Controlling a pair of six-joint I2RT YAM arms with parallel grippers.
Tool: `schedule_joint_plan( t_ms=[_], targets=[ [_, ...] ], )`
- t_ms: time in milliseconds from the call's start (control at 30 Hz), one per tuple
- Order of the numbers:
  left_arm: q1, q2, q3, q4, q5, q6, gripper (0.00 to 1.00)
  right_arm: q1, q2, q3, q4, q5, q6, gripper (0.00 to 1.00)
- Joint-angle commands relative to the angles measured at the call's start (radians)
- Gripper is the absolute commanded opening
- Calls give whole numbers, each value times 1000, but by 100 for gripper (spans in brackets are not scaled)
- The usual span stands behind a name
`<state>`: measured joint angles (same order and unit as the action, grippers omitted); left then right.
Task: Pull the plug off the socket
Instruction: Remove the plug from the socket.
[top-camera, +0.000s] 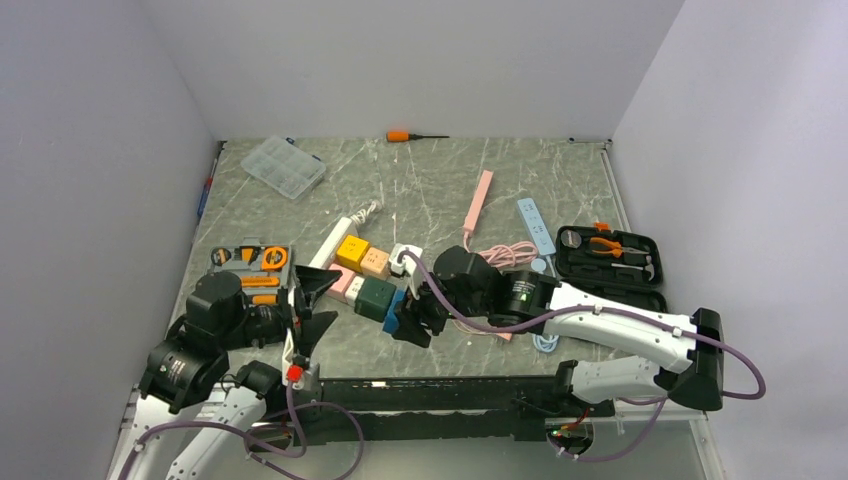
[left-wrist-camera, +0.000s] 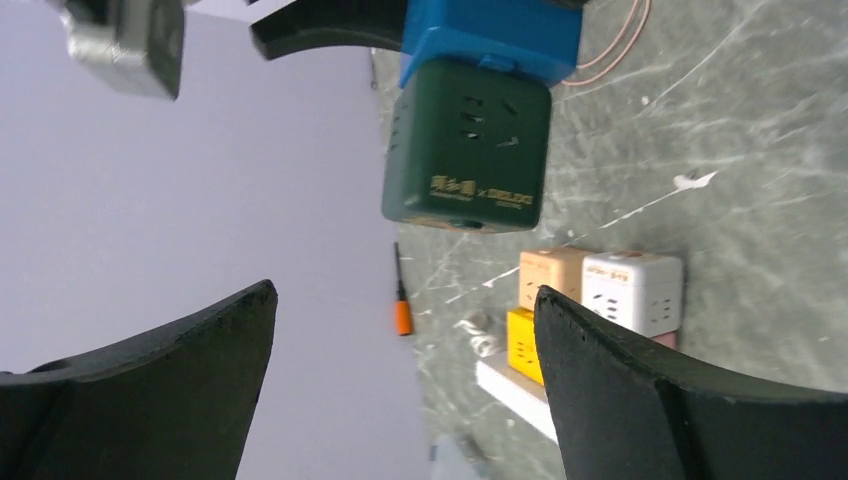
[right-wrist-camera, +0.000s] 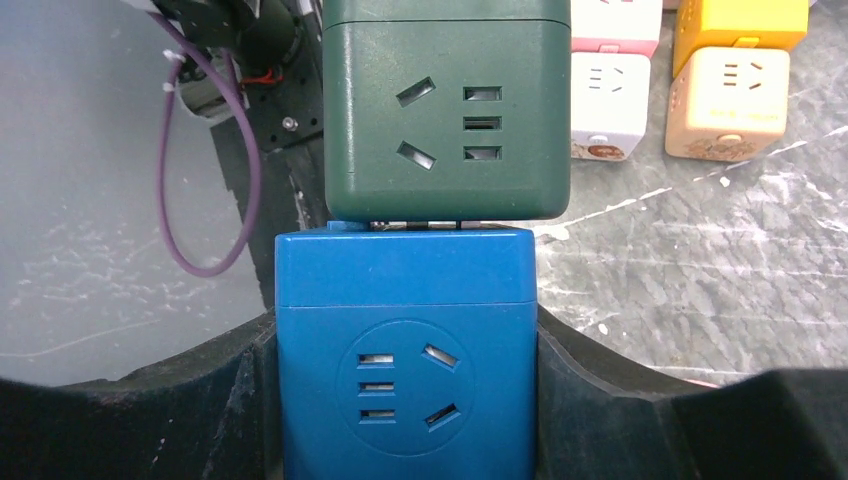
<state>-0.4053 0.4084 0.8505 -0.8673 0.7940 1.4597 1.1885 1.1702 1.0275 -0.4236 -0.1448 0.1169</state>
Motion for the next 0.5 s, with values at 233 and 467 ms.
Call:
schedule_joint_plan(
  t_ms=[233,467],
  targets=[
    [-10,-10,-76,56,75,495,99,-77,121,259,-46,-162,33,0],
    [-39,38,-76,149,46,462,100,-90,159,320,-18,-169,20,0]
  ],
)
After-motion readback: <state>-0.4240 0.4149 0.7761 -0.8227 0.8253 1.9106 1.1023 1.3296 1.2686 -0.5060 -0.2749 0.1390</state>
